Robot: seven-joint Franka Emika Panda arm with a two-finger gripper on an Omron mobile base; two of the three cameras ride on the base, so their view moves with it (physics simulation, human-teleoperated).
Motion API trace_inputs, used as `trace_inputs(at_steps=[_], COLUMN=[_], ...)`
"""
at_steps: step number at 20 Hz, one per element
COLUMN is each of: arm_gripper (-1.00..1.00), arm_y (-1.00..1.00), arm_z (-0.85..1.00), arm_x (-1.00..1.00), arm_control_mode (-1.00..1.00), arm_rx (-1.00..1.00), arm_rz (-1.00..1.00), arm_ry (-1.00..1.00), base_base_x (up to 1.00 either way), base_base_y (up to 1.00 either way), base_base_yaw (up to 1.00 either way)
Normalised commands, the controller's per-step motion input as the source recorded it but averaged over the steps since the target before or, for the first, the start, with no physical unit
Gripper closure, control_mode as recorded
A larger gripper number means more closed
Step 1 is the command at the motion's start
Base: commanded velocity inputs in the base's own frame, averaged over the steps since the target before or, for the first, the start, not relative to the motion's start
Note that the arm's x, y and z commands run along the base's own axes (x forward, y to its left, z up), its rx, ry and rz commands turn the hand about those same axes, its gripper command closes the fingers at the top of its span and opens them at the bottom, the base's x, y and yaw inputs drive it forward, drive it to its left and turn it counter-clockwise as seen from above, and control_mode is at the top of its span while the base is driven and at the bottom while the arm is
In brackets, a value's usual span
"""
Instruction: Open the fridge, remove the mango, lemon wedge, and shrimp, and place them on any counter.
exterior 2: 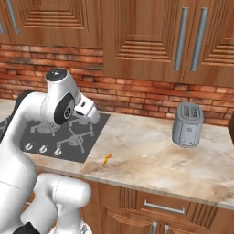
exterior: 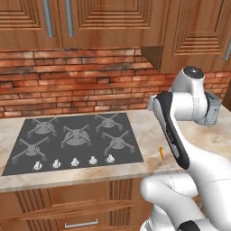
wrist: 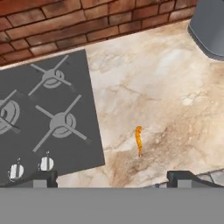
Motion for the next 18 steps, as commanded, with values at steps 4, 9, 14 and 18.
trace_inputs(at_steps=[4,9,14,18], arm_gripper=[-1.0,-1.0,-1.0,-1.0], arm_y=[0.11,0.09,0.01,0.03], arm_z=[0.61,0.3,0.01,0.0], arm_x=[-0.59,-0.5,-0.61,-0.61], arm_control_mode=[-1.0,-1.0,-1.0,-1.0], arm_rx=[-0.1,-0.08,-0.04,-0.02], arm_rz=[0.06,0.08,0.11,0.14], arm_ry=[0.0,0.0,0.0,0.0], base_base_x=[0.0,0.0,0.0,0.0], base_base_y=[0.0,0.0,0.0,0.0], base_base_yaw=[0.0,0.0,0.0,0.0])
